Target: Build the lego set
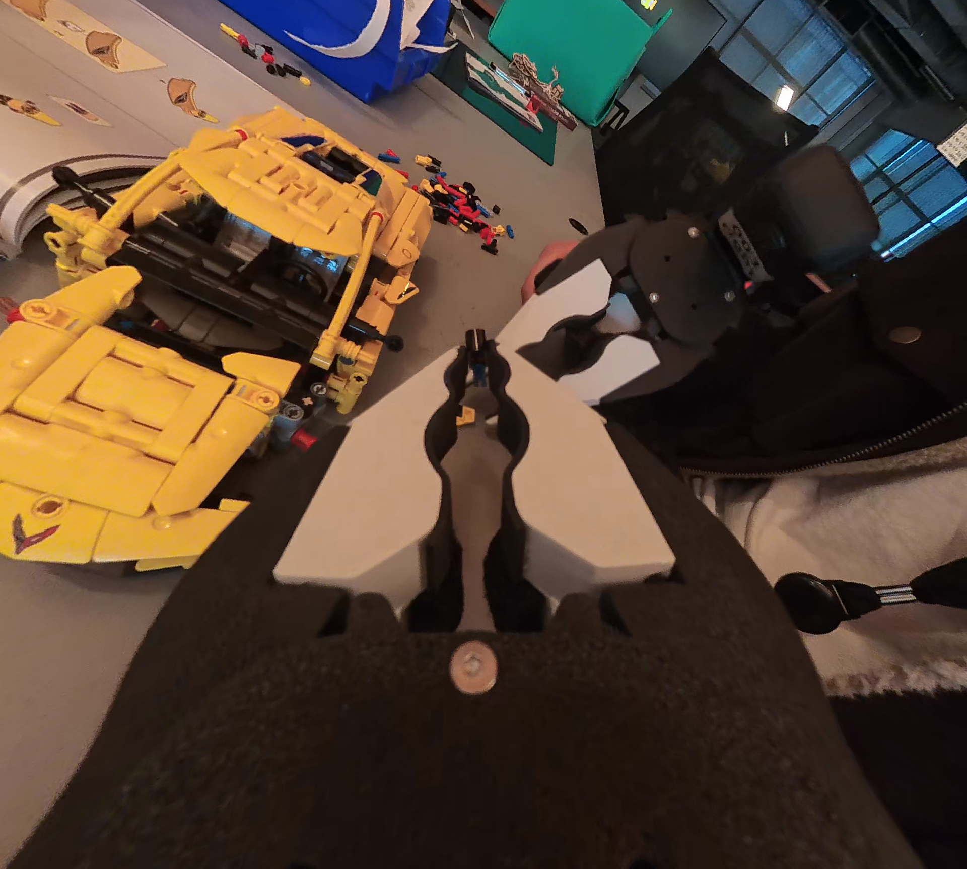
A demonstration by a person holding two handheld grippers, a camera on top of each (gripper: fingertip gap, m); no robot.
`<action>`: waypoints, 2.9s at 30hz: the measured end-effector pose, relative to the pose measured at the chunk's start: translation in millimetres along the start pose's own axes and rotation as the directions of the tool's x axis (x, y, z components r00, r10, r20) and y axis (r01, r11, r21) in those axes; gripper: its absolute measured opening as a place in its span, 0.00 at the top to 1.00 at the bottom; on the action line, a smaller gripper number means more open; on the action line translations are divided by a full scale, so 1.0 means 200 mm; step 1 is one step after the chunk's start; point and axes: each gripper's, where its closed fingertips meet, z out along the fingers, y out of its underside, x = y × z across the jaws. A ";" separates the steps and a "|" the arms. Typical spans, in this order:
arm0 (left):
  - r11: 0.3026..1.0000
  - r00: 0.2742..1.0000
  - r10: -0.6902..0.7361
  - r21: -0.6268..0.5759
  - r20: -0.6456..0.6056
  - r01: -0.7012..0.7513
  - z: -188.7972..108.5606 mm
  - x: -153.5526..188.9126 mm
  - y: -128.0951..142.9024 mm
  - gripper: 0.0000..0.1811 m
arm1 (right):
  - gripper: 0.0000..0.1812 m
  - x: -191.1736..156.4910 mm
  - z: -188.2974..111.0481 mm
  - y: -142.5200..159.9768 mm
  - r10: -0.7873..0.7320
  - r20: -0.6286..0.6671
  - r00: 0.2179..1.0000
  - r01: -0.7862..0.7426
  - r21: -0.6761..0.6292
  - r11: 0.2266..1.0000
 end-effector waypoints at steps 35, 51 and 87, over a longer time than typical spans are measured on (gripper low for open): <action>0.991 0.997 0.013 0.132 0.078 -0.023 -0.11 -0.10 -0.11 0.83 | 0.97 -0.14 -0.07 -0.11 0.017 0.412 0.911 0.015 -0.074 0.997; 0.973 0.992 -0.036 0.233 0.122 0.006 -0.18 -0.15 -0.18 0.87 | 0.94 -0.23 0.00 -0.02 -0.010 0.448 0.894 0.104 -0.185 0.977; 0.988 0.976 0.067 -0.120 -0.206 -0.093 0.02 0.20 0.12 0.98 | 0.91 -0.07 -0.19 -0.34 -0.291 0.056 0.955 0.235 0.453 0.860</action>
